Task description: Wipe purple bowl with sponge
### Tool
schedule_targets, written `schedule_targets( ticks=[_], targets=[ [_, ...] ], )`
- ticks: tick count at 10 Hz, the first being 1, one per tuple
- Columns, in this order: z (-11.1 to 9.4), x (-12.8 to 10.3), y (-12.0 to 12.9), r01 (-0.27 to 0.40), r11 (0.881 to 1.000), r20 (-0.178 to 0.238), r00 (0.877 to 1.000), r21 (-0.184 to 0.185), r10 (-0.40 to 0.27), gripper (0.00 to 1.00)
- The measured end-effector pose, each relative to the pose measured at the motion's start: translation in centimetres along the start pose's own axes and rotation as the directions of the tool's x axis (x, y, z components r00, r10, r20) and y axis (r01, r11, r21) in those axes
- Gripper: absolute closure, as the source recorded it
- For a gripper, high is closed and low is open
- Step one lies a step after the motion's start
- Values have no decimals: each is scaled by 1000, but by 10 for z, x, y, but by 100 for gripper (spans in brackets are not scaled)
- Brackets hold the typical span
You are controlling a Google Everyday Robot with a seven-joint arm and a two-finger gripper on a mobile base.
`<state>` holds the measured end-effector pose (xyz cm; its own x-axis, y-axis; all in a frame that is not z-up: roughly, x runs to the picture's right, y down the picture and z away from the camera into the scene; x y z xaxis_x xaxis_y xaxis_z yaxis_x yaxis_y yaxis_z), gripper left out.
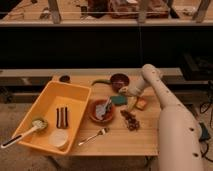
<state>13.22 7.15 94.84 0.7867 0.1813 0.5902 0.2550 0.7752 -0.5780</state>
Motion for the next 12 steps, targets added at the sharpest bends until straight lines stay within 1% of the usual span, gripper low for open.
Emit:
schedule_targets(
  ticks=[3,5,6,7,8,9,11,12],
  targets=[
    [6,5,1,-3,1000,-1,1000,-18,3,68],
    [6,7,5,-2,1000,6,1000,-21,2,88],
    [2,7,9,1,1000,9,1000,-20,-1,96],
    [-8,6,15,6,1000,8,1000,-9,-6,100],
    [-17,3,20,13,1000,6,1000,0,-13,100],
    [-33,-5,24,26,999,-2,1000,19,-26,100],
    [-82,-25,33,47,995,-24,999,83,-45,100],
    [-105,-30,36,48,992,-40,998,118,-44,100]
  ],
)
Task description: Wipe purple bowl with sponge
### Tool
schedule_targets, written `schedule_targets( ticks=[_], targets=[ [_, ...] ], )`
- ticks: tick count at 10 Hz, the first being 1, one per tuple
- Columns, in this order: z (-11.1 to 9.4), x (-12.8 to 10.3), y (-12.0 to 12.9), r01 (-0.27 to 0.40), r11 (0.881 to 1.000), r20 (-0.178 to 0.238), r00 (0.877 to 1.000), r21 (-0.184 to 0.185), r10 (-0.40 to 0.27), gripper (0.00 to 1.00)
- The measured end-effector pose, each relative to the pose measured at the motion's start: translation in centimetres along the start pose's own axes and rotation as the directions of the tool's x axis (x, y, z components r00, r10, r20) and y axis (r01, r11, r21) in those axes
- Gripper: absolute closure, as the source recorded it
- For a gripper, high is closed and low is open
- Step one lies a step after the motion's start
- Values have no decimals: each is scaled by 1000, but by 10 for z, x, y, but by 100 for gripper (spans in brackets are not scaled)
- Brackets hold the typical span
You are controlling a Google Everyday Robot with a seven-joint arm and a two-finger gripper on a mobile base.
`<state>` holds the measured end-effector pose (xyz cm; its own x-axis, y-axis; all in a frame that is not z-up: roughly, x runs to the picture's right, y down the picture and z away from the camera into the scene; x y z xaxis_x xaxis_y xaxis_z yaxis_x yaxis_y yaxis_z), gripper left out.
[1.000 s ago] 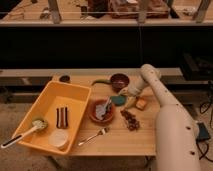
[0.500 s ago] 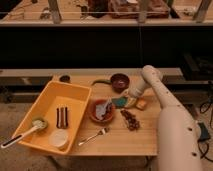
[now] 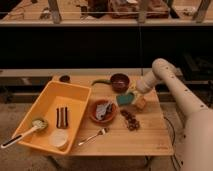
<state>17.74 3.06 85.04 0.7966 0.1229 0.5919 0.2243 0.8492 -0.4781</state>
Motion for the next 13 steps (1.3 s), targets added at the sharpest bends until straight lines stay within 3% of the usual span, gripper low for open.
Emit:
schedule_targets(
  ticks=[2,4,8,11,13],
  targets=[
    [-38,2,-3,-12,998,-33,999,54,14,100],
    [-53,9,-7,-38,996,-42,998,76,41,100],
    [-73,65,-18,-124,980,-33,991,154,130,100],
    [-81,64,-33,-114,977,-9,993,182,117,100],
    [-70,46,-44,-106,972,21,994,210,103,100]
  ],
)
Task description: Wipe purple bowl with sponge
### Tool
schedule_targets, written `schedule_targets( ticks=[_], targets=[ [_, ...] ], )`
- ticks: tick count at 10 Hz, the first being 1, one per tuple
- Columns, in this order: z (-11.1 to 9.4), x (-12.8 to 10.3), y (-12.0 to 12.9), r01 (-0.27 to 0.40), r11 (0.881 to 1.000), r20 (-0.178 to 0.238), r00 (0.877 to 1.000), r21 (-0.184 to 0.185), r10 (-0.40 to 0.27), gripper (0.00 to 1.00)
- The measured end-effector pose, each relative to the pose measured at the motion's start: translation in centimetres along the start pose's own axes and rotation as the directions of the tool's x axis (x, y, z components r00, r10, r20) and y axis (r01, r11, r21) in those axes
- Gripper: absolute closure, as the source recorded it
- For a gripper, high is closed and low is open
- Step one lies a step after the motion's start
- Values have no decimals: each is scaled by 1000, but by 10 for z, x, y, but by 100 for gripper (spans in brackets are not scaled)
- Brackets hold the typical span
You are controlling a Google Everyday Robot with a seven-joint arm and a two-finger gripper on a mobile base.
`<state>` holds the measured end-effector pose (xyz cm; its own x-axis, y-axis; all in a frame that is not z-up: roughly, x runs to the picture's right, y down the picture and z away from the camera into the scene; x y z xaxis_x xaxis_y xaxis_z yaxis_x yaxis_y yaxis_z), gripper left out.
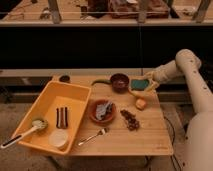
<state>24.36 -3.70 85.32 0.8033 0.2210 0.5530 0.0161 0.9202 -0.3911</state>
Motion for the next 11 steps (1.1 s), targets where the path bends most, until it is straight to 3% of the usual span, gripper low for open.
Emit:
schedule_targets(
  ticks=[3,5,6,11],
  targets=[
    [46,-45,-10,-10,999,49,999,52,7,100],
    [62,-68,-22,-14,997,66,998,80,9,100],
    [64,-74,-30,-18,995,71,997,94,11,100],
    [63,-72,-29,-20,995,70,997,94,14,100]
  ],
)
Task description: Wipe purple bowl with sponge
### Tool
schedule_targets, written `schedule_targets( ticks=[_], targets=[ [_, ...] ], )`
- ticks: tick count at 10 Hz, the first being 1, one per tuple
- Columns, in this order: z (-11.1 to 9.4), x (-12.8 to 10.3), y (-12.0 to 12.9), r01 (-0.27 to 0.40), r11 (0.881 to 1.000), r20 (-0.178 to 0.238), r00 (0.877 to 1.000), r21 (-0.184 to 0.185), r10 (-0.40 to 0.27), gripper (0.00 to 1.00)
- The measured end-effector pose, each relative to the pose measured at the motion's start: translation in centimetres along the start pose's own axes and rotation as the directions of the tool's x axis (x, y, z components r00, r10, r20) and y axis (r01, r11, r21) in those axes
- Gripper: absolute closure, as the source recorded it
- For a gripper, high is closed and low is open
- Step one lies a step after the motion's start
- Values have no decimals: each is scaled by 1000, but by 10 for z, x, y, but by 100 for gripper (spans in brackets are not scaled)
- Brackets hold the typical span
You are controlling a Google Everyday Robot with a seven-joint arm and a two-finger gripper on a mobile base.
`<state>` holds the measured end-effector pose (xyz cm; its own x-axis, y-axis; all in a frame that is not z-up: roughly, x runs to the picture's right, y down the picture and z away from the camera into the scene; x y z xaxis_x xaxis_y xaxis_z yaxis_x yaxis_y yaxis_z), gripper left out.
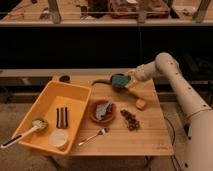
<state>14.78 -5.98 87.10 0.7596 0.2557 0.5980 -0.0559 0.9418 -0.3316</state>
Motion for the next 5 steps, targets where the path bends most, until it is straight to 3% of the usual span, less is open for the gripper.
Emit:
schedule_targets(
  ticks=[1,3,4,5],
  targets=[
    [1,-2,2,0,1000,2,1000,-9,0,100],
    [-6,4,0,-59,998,-5,998,14,59,100],
    [-14,14,-5,-114,993,-11,993,39,114,100],
    [-24,34,-15,-212,973,-17,977,87,215,100]
  ],
)
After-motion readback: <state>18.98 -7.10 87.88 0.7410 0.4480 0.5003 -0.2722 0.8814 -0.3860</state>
